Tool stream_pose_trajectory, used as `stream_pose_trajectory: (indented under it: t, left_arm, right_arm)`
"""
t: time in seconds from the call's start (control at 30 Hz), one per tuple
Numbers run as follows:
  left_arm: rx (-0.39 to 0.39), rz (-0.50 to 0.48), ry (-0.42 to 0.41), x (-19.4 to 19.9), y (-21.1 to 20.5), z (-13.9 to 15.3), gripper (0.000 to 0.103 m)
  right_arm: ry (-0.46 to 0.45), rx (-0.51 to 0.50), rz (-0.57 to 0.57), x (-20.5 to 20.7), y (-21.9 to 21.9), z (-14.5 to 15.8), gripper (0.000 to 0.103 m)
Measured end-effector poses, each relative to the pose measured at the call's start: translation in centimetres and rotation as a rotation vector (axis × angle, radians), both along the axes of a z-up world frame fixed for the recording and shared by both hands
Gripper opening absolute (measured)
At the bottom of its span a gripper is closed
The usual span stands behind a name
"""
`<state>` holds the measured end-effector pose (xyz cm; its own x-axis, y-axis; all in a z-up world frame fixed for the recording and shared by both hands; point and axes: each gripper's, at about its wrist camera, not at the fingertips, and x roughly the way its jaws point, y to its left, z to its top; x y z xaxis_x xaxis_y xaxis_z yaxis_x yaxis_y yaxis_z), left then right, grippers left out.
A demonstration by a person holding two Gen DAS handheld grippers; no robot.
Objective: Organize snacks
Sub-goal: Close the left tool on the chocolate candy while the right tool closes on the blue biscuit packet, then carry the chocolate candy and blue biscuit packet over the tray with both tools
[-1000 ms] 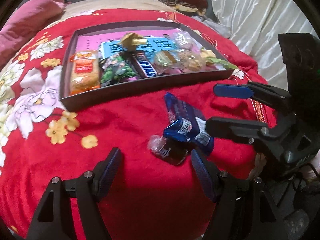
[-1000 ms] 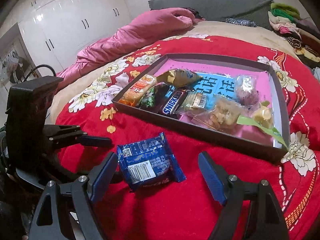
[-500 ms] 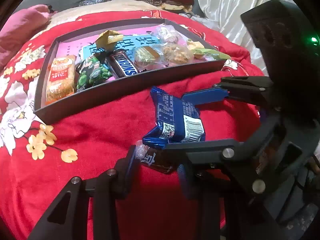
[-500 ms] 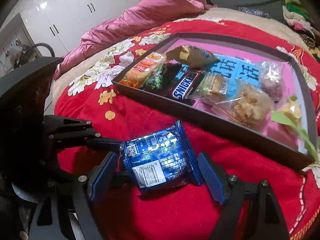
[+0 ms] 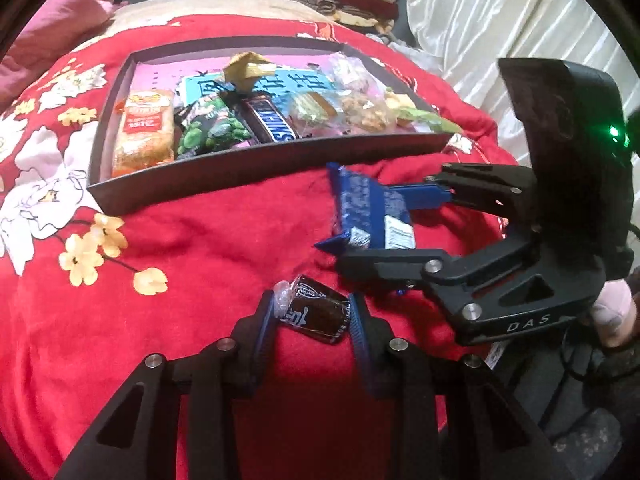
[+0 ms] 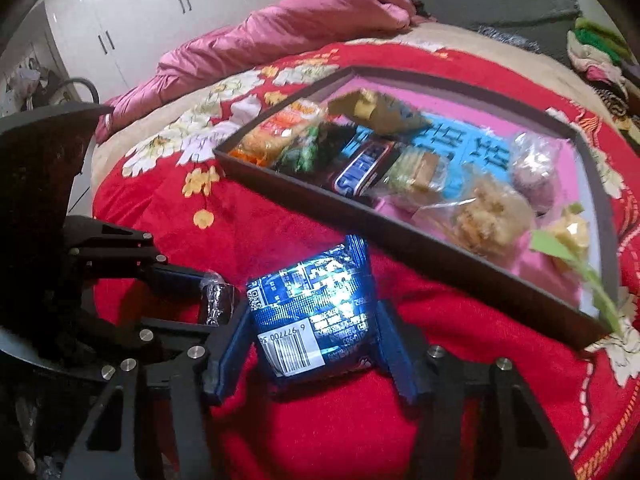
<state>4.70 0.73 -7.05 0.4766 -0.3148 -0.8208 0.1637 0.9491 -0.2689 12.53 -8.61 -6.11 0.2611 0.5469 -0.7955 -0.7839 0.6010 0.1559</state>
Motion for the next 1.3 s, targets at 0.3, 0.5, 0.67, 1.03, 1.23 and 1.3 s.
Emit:
stream_pose_trajectory:
  t: [0.3, 0.5, 0.67, 1.03, 1.23, 1.3]
  left_arm:
    - [-0.006, 0.07, -0.06, 0.2, 1.3, 2.9, 0.036]
    - [-0.005, 0.128, -0.104, 1.7, 1.9, 5.0, 0.036]
    - [0.007, 0.165, -0.147, 3.5, 1.8, 6.5, 0.037]
    - [0.023, 0.201, -0.16, 7.6, 0.7, 7.0, 0.037]
    - [0.049, 0.216, -0.157, 8.8, 0.3, 6.3, 0.037]
    - [0.056, 0.219, -0.148, 9.2, 0.2, 6.0, 0.037]
  right_arm:
    - [-0.1, 0.222, -0.04, -0.7, -2.9, 4.7, 0.06]
    - [-0.173, 0.279, -0.132, 0.7, -4.1, 6.2, 0.06]
    - [-0.181, 0.296, -0.198, 2.0, -5.0, 6.5, 0.06]
    - [-0.199, 0.345, -0.324, 4.0, -7.2, 6.8, 0.06]
    - [-0.219, 0.335, -0.411, 5.2, -8.4, 6.8, 0.06]
    - [-0.216, 0.33, -0.438, 5.5, -8.8, 6.6, 0.06]
